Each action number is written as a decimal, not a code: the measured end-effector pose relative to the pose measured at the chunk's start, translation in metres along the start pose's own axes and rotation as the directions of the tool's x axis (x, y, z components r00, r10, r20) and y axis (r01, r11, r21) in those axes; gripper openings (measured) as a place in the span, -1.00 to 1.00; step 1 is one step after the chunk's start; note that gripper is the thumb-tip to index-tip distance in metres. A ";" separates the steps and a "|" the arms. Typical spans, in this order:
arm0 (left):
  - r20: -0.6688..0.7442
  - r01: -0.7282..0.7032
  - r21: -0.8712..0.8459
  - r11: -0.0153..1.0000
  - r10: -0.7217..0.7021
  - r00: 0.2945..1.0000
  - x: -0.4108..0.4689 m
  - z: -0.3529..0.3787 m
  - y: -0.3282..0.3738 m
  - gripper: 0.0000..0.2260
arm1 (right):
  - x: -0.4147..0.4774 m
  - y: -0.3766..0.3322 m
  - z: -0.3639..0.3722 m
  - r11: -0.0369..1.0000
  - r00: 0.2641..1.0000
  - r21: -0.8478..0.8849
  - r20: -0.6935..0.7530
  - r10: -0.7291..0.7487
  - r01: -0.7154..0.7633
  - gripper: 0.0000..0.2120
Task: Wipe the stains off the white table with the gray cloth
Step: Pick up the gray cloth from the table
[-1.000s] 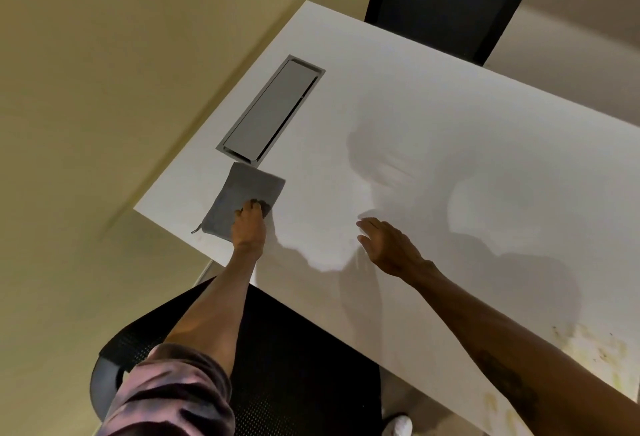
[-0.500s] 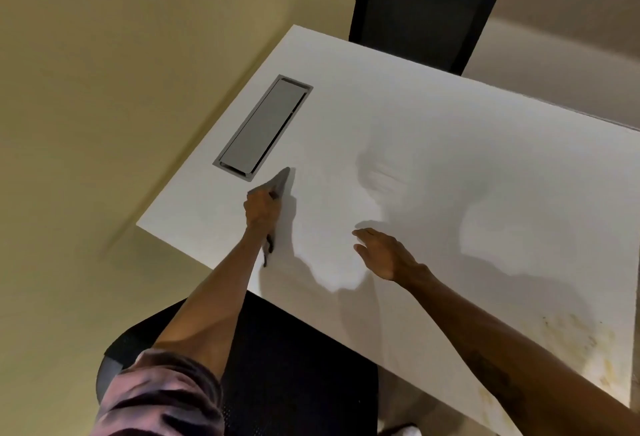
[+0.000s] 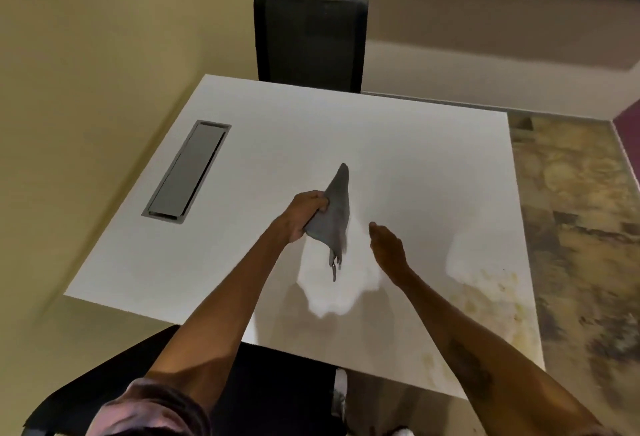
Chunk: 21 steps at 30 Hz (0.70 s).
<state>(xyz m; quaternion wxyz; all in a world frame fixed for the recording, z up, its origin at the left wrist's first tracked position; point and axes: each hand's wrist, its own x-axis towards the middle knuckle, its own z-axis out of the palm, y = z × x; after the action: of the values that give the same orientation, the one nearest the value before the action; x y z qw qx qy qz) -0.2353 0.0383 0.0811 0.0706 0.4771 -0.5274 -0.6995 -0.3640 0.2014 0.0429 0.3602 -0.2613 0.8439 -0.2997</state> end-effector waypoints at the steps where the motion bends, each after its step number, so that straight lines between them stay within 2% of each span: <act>1: 0.048 -0.004 -0.011 1.000 0.004 0.999 -0.001 0.016 0.003 -0.84 | -0.001 0.007 -0.011 0.995 0.998 0.082 -0.028 0.056 -0.053 -0.53; 3: 0.142 -0.012 -0.035 0.999 0.017 0.990 -0.004 0.049 0.007 -0.81 | -0.003 0.022 -0.032 0.917 0.981 0.355 -0.009 0.195 -0.179 -0.43; 5: 0.226 -0.015 -0.053 0.999 0.026 0.974 -0.010 0.082 0.010 -0.82 | -0.006 0.037 -0.052 0.762 0.968 0.603 0.083 0.237 -0.238 -0.38; 8: 0.329 -0.077 0.001 0.997 0.072 0.941 -0.018 0.128 0.010 -0.81 | -0.019 0.059 -0.080 0.404 0.964 0.878 0.203 0.171 -0.256 -0.35; 10: 0.390 -0.110 0.021 0.994 0.093 0.916 -0.025 0.157 0.010 -0.76 | -0.034 0.071 -0.101 0.299 0.969 0.927 0.182 0.165 -0.225 -0.35; 12: 0.446 -0.028 -0.037 0.999 0.041 0.894 -0.032 0.183 0.007 -0.76 | -0.048 0.084 -0.120 0.219 0.973 0.960 0.132 0.191 -0.174 -0.41; 14: 0.483 0.053 -0.083 0.995 -0.006 0.876 -0.039 0.206 0.002 -0.81 | -0.061 0.105 -0.136 0.058 0.973 0.989 0.119 0.197 -0.133 -0.49; 16: 0.501 0.086 -0.106 0.991 -0.022 0.865 -0.045 0.226 -0.007 -0.76 | -0.073 0.131 -0.147 0.008 0.942 0.991 0.128 0.311 -0.137 -0.52; 17: 0.503 0.093 -0.102 0.990 -0.030 0.864 -0.048 0.235 -0.012 -0.79 | -0.083 0.147 -0.156 -0.023 0.943 0.992 0.127 0.309 -0.126 -0.54; 19: 0.514 0.101 -0.090 0.991 -0.041 0.857 -0.052 0.252 -0.026 -0.86 | -0.098 0.149 -0.154 0.011 0.953 0.997 0.072 0.294 -0.078 -0.63; 20: 0.520 0.112 -0.078 0.991 -0.056 0.852 -0.053 0.260 -0.034 -0.84 | -0.101 0.149 -0.154 0.053 0.945 0.998 -0.004 0.327 -0.014 -0.69; 21: 0.526 0.126 -0.058 0.990 -0.077 0.847 -0.055 0.267 -0.041 -0.82 | -0.105 0.152 -0.158 0.052 0.890 0.998 -0.048 0.454 0.027 -0.74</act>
<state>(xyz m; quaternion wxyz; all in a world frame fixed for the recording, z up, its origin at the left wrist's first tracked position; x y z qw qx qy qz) -0.3874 0.2684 0.0774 -0.0907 0.2926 -0.4687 -0.8285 -0.4560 0.4245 0.0728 0.3229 0.2399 0.4959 -0.7696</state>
